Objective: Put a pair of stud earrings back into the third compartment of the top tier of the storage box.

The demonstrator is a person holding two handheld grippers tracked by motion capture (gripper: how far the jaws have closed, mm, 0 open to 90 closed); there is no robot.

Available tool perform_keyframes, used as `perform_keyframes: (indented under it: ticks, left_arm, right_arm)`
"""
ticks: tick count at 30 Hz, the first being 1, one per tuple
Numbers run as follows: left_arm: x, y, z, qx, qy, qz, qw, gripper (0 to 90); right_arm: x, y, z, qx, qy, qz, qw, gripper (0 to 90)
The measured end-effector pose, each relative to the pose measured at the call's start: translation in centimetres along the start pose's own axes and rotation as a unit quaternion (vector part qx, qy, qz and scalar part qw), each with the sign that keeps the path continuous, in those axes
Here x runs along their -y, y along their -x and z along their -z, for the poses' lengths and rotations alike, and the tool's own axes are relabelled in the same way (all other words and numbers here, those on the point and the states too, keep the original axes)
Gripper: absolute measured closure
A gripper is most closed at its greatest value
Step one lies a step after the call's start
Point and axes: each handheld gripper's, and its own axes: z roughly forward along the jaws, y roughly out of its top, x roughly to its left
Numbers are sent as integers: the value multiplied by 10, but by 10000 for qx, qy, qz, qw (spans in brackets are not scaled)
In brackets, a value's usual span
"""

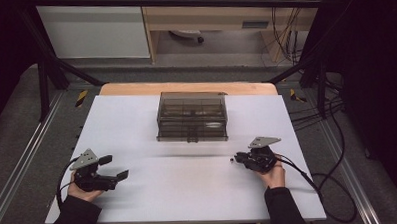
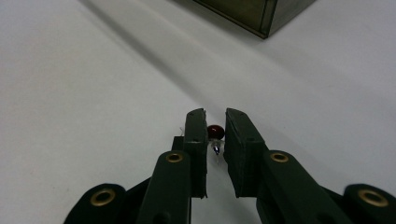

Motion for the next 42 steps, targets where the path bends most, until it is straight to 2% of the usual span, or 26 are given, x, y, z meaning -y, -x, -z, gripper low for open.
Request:
perform_keyframes:
  ticks: [13,19,33,42]
  left_arm:
    - [0,0,0,-8,-5,-3,10000,62]
    - [0,0,0,-11,-8,-4,10000,62]
    - [0,0,0,-14,-8,6,10000,62]
    - [0,-1,0,-17,-4,8,10000,62]
  right_arm:
    - [-7,-3,17,-42,251,39,9997,793]
    - [-14,-8,26,-118,367,58,9992,793]
    - [-49,-23,42,-256,627,216,9975,793]
    - [-75,-28,41,-238,710,257,9969,793]
